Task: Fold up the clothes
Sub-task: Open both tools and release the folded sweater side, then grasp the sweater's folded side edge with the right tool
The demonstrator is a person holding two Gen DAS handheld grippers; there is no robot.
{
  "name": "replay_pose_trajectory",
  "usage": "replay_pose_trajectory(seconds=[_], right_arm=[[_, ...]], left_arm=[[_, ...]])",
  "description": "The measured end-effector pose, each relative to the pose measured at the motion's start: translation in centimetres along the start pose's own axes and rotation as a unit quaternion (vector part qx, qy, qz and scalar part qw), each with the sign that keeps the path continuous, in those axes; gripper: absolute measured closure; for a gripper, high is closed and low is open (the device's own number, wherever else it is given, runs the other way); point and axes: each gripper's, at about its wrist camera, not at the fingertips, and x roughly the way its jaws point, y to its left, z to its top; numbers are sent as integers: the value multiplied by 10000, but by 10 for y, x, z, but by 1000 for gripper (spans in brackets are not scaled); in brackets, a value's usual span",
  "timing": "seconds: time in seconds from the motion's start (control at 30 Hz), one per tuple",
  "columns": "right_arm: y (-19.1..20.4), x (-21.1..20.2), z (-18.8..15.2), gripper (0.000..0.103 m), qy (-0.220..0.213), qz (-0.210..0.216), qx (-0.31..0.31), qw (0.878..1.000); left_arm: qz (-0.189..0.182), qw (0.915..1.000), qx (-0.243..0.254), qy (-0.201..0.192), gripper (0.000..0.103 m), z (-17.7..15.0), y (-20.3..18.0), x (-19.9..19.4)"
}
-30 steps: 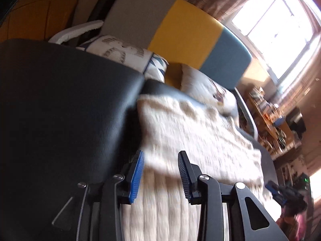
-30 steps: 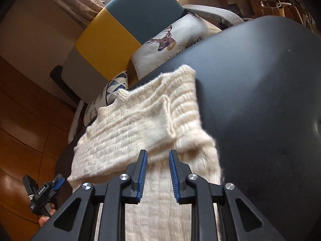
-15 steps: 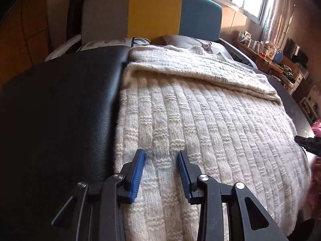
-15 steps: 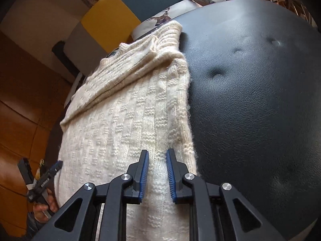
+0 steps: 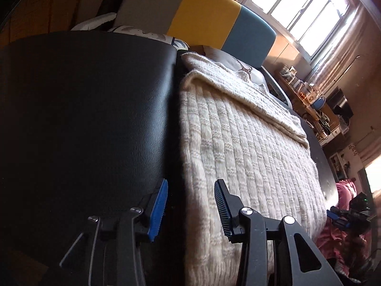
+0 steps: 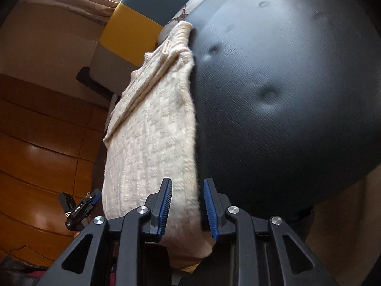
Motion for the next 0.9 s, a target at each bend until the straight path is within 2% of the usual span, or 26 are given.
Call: replay_pose_trajectory(seconds=[0.13, 0.3, 0.43, 0.53, 0.7, 0.73, 0.83, 0.9], right_arm=[[-3, 9, -3, 74, 16, 292, 110, 9995], [4, 30, 3, 74, 230, 588, 51, 9980], [4, 39, 4, 74, 320, 782, 162, 9963], [6, 38, 1, 74, 259, 799, -26, 9965], [7, 36, -5, 74, 111, 884, -186, 9958], [8, 36, -6, 74, 84, 857, -265, 9959], [14, 35, -9, 74, 19, 765, -444, 9961], [14, 35, -9, 74, 15, 774, -375, 9963]], left_arm=[[-106, 9997, 174, 128, 56, -20, 1, 0], [-62, 9972, 728, 138, 45, -31, -11, -2], [-173, 9964, 807, 211, 44, -34, -18, 5], [-65, 9950, 985, 166, 50, -39, -25, 8], [4, 9952, 961, 160, 68, -40, -27, 5], [25, 9950, 988, 170, 69, -40, -28, 5], [73, 9929, 1177, 171, 87, -39, -37, 6], [123, 9911, 1308, 211, 88, -39, -45, 9]])
